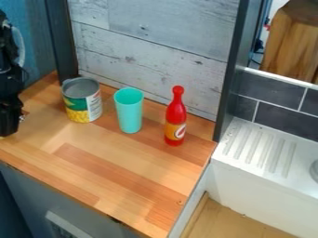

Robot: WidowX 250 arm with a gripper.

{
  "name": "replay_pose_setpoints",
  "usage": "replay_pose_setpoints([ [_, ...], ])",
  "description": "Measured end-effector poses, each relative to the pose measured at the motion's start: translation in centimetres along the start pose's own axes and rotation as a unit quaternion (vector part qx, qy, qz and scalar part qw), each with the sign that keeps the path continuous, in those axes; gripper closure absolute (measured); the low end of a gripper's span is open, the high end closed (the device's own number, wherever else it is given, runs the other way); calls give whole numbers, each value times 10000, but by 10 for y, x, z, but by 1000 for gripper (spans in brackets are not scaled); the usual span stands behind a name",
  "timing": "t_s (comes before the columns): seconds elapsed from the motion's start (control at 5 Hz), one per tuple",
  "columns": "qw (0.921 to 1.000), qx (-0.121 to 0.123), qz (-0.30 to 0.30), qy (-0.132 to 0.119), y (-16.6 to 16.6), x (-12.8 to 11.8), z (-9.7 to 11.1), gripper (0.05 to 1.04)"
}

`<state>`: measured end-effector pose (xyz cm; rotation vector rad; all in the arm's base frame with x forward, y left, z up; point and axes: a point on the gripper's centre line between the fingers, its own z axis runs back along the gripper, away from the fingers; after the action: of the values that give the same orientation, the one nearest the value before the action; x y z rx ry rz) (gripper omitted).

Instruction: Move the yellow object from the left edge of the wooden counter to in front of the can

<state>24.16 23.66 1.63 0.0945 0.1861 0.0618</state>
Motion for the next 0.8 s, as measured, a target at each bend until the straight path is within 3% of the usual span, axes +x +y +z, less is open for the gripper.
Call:
replay_pose_setpoints([
  [0.2,10000,-88,-11,15,-3,-3,8,389],
  [0.4,9993,45,62,-376,-6,-13,47,389],
  [0.6,9969,7,-69,-788,-29,-18,76,389],
  [0.8,9942,-325,-623,-818,-54,-15,80,389],
])
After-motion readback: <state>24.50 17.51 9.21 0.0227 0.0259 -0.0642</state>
